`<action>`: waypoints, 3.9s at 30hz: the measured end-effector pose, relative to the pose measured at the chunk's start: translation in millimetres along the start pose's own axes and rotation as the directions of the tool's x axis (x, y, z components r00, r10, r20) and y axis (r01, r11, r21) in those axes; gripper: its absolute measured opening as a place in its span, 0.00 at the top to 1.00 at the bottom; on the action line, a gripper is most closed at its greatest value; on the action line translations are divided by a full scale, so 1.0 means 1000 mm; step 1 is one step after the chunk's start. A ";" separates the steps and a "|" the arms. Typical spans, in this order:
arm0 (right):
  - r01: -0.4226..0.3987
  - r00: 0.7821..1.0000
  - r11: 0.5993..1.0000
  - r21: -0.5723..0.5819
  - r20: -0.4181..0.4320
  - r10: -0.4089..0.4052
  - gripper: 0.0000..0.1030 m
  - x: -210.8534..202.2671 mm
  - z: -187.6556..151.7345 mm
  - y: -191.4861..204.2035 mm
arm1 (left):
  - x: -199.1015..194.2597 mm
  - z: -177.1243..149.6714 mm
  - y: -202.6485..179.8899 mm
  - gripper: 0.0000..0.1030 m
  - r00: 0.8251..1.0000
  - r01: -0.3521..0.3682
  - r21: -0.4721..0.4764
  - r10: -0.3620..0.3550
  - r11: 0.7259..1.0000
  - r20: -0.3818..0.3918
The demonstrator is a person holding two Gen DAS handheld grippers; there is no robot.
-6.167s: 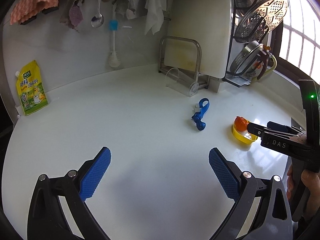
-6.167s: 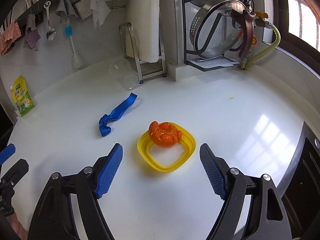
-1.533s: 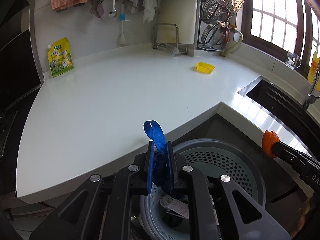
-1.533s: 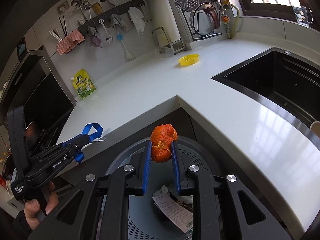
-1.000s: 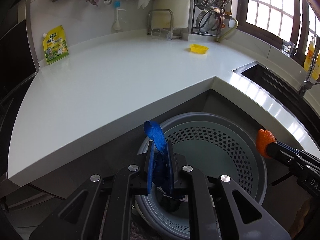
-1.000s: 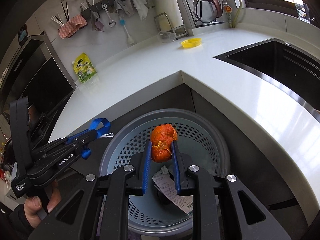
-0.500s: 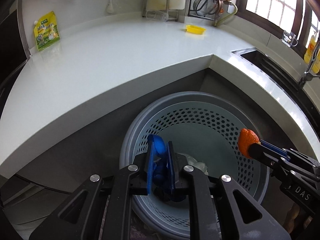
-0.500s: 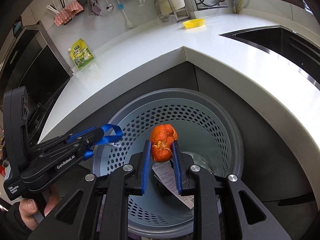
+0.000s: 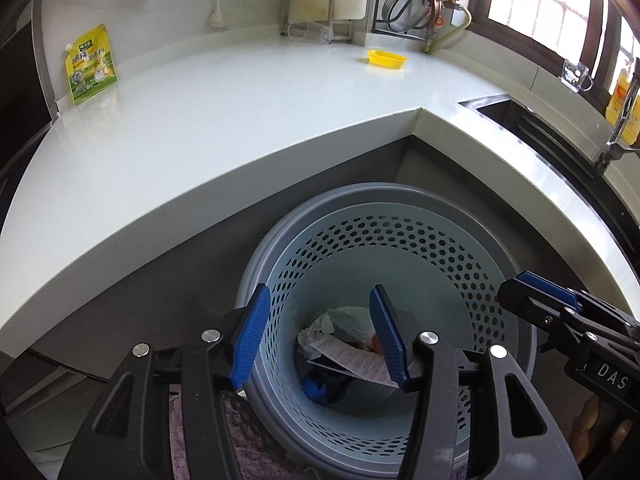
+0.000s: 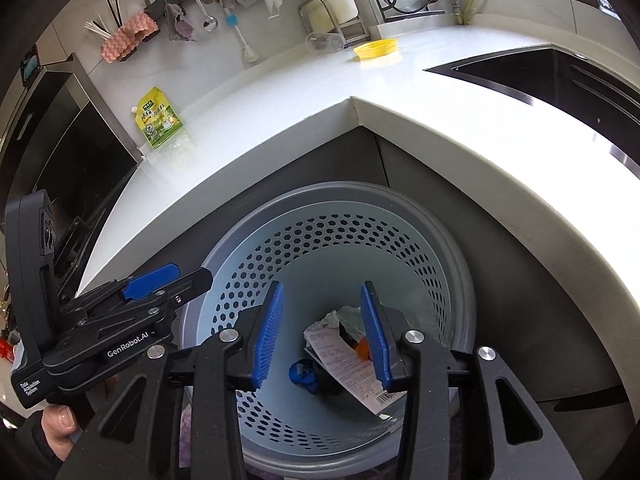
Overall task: Collect trash
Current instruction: 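Open both tools to drop the toy and strap into the bin, then move the right tool back over the counter toward the yellow lid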
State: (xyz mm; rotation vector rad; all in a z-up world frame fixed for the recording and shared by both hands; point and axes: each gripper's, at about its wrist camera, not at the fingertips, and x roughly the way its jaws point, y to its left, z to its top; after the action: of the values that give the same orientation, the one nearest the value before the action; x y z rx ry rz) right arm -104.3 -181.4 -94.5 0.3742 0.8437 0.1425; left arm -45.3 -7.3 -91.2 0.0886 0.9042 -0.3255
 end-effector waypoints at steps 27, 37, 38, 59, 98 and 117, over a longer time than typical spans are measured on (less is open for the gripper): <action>-0.014 0.998 1.000 -0.016 0.065 0.015 0.43 -0.012 0.017 0.000 | -0.007 0.009 0.007 0.26 0.999 -0.001 0.003 0.001 1.000 0.043; -0.007 0.994 0.999 -0.043 0.110 0.011 0.39 -0.014 0.041 0.010 | -0.015 0.023 0.018 0.21 0.995 -0.027 0.001 0.027 1.000 0.098; -0.008 0.994 0.999 -0.045 0.110 0.013 0.39 -0.013 0.042 0.010 | -0.017 0.025 0.019 0.20 0.994 -0.027 0.000 0.027 1.000 0.105; 0.111 0.973 0.987 -0.114 0.214 -0.085 0.25 -0.014 0.134 0.028 | -0.053 0.095 0.040 0.06 0.964 -0.017 -0.027 0.023 0.999 0.265; 0.199 0.980 0.974 0.110 -0.023 -0.198 0.25 0.206 0.335 -0.043 | 0.044 0.192 0.035 0.06 0.980 0.007 0.005 -0.008 1.000 0.198; 0.319 0.948 0.947 0.042 -0.026 -0.318 0.23 0.248 0.369 -0.030 | 0.054 0.207 0.038 0.06 0.980 0.007 0.007 -0.008 1.000 0.197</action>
State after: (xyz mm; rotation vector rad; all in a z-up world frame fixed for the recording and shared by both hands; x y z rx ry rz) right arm 335.6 -240.7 -56.6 0.2744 0.9161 -0.1748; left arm 154.0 -27.5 -7.6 0.0574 0.7074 -0.3381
